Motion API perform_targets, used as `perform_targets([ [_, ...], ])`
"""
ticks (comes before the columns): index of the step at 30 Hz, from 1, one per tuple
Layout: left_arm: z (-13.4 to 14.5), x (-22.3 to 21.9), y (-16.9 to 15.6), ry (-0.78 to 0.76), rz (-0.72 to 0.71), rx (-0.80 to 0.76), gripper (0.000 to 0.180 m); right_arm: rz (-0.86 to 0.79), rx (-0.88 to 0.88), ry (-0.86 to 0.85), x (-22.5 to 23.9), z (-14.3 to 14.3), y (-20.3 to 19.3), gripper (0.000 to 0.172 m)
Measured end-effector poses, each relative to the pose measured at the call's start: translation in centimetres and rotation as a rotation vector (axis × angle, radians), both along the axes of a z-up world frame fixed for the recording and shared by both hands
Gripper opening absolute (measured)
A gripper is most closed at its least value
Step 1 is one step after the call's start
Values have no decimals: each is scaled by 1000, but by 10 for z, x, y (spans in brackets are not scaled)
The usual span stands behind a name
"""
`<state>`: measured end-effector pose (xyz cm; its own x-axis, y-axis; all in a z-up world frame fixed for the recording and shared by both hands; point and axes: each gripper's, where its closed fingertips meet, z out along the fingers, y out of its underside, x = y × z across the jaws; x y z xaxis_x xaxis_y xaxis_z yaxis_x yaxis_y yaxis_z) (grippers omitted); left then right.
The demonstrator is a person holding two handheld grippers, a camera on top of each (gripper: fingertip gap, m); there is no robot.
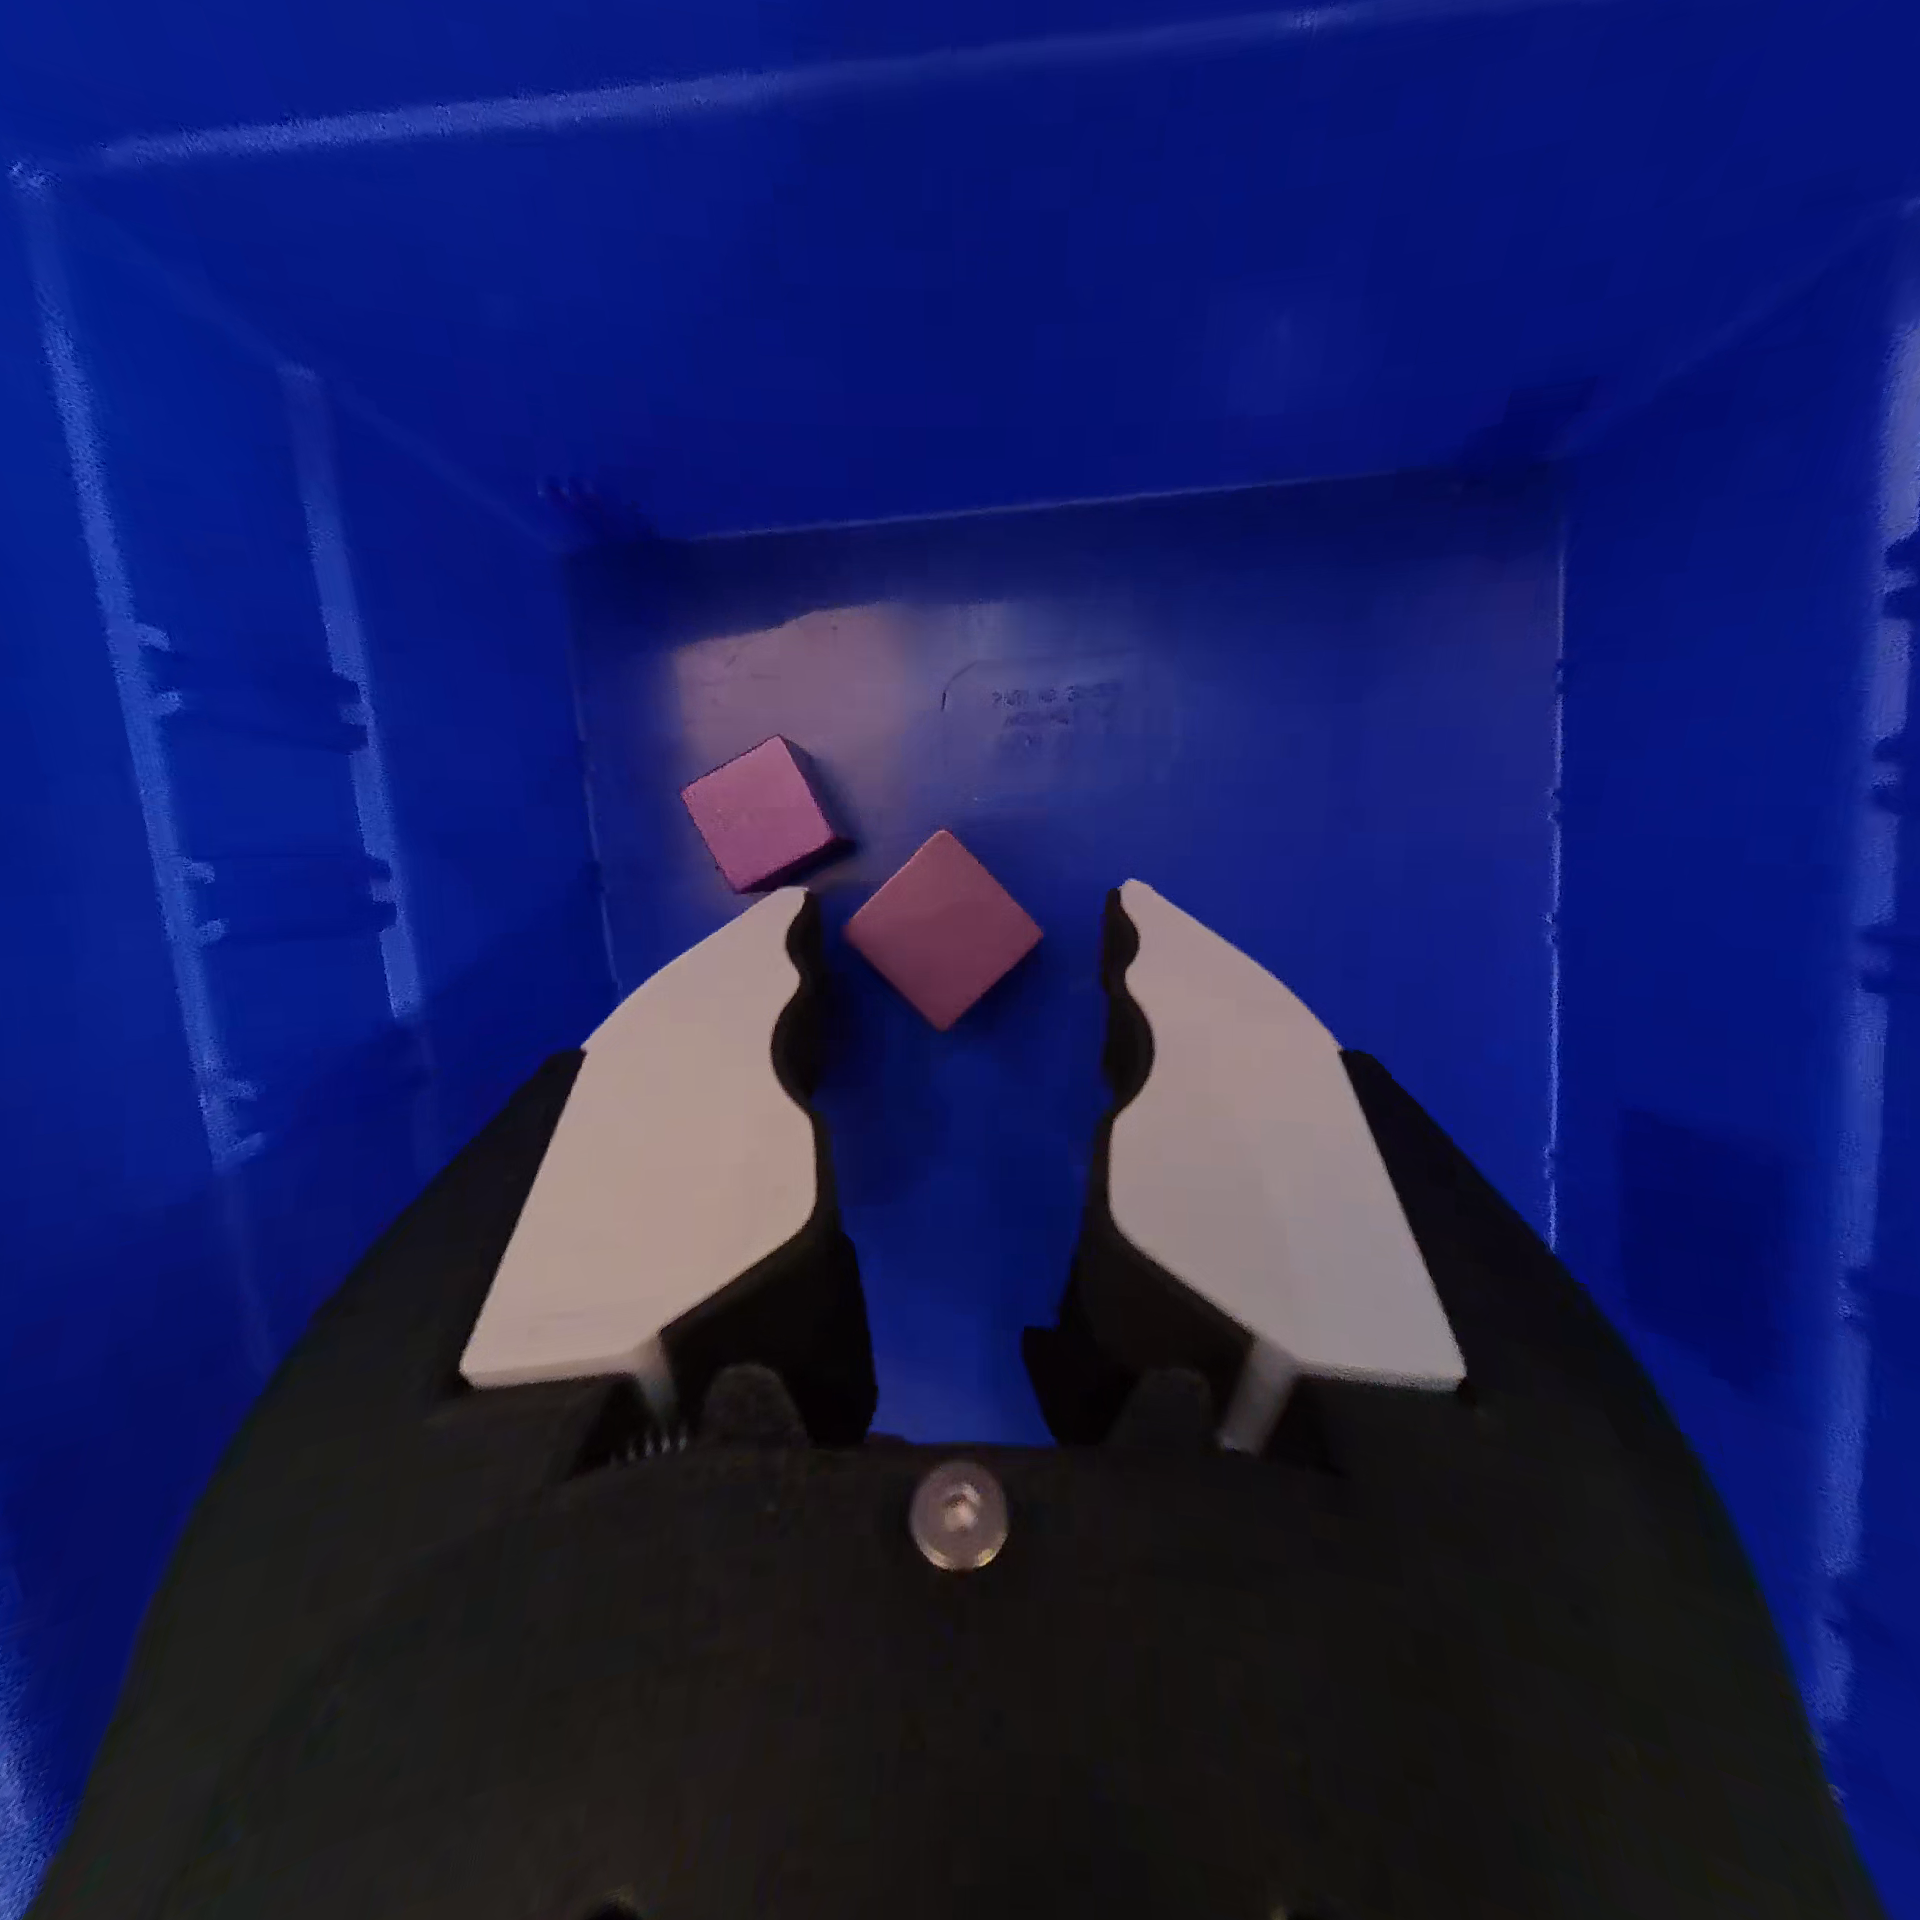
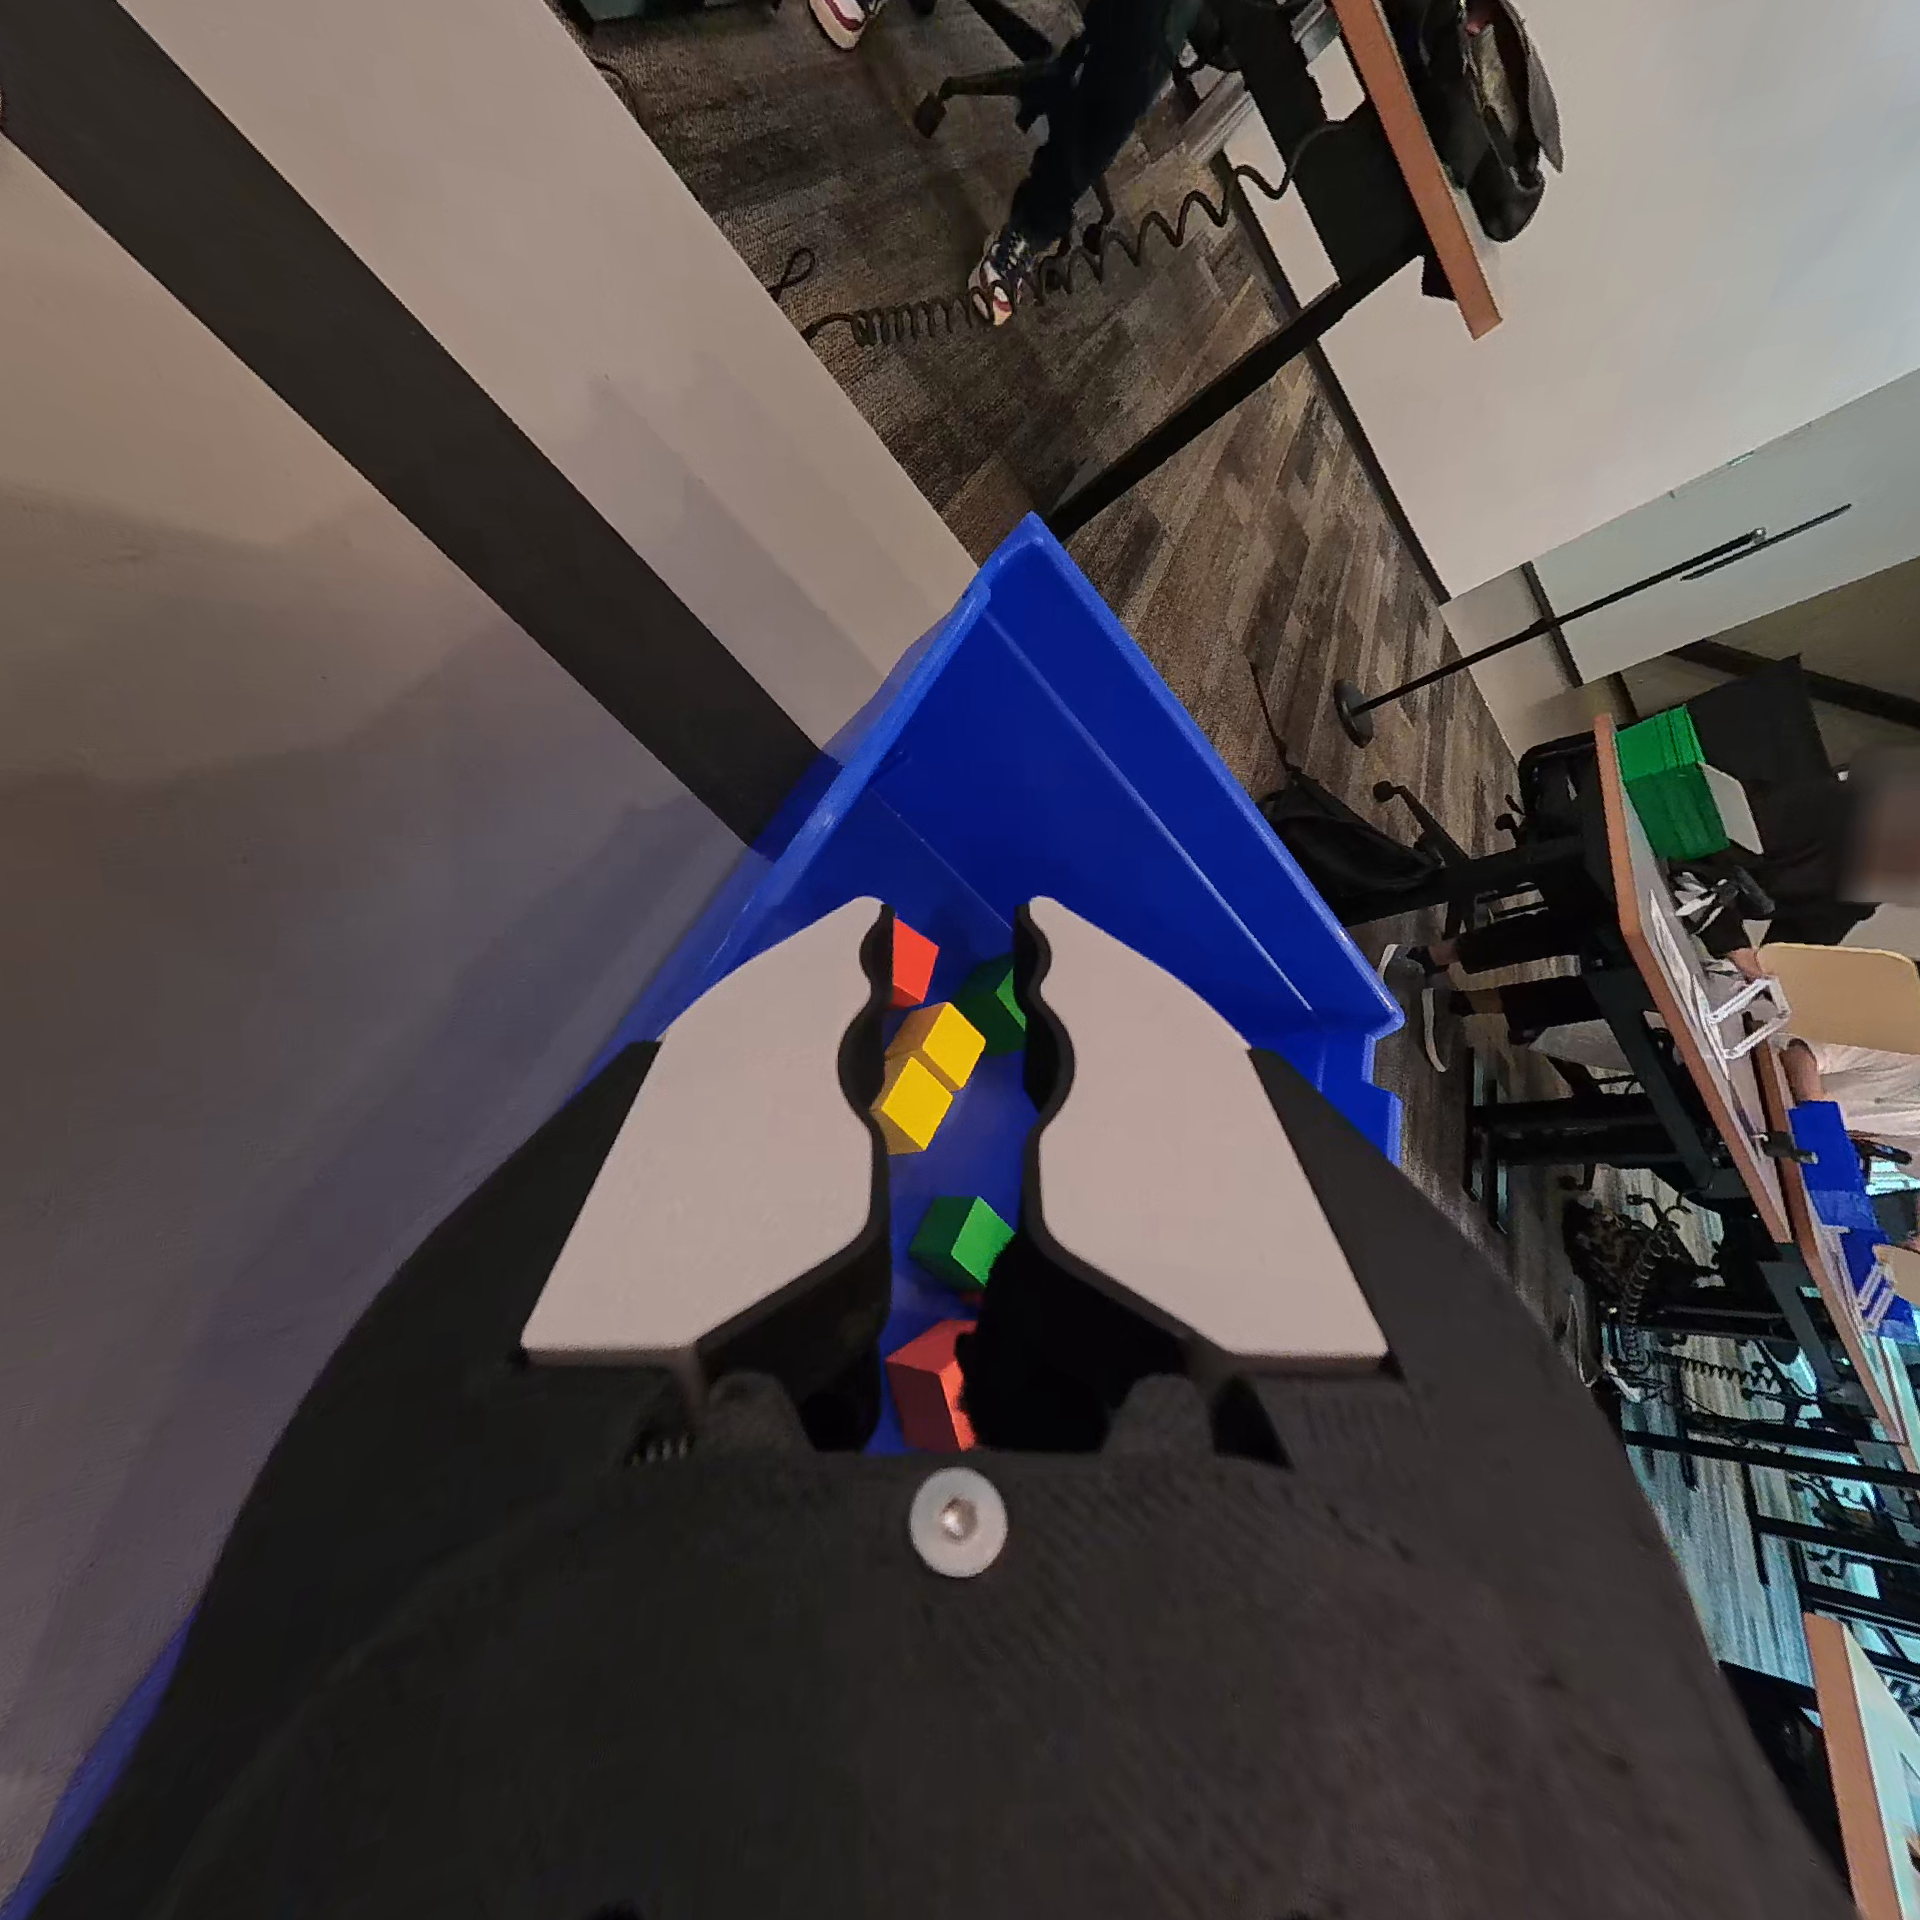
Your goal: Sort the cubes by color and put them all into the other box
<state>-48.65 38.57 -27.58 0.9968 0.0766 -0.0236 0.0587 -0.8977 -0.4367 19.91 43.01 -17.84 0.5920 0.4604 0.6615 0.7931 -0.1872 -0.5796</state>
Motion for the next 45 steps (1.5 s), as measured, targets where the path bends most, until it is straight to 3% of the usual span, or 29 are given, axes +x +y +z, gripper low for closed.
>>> perform_targets([
  [2,-2,-1,0,-1,1,-10,39,0,0,-5,0,0,0,22],
  [8,0,-2,1,-13,-17,18,38,-2,10,-5,1,3,0,22],
  [11,20,10,0,-71,-57,105,38,-4,47,8,2,16,-1,22],
  [23,192,93,-27,-398,-312,631,37,149,391,96,-48,134,-50,23],
  [27,261,162,-60,-579,-534,787,37,334,543,131,-98,174,-95,33],
  [31,303,253,-100,-708,-797,861,37,591,518,246,-171,180,-151,48],
  [35,306,352,-137,-852,-1039,823,37,778,419,442,-222,174,-195,56],
  [39,289,429,-167,-990,-1189,733,37,829,367,614,-236,178,-210,57],
  [43,279,466,-182,-1083,-1233,695,37,840,367,616,-237,176,-211,50],
  [45,279,472,-186,-1117,-1244,701,37,850,395,611,-236,178,-214,38],
])
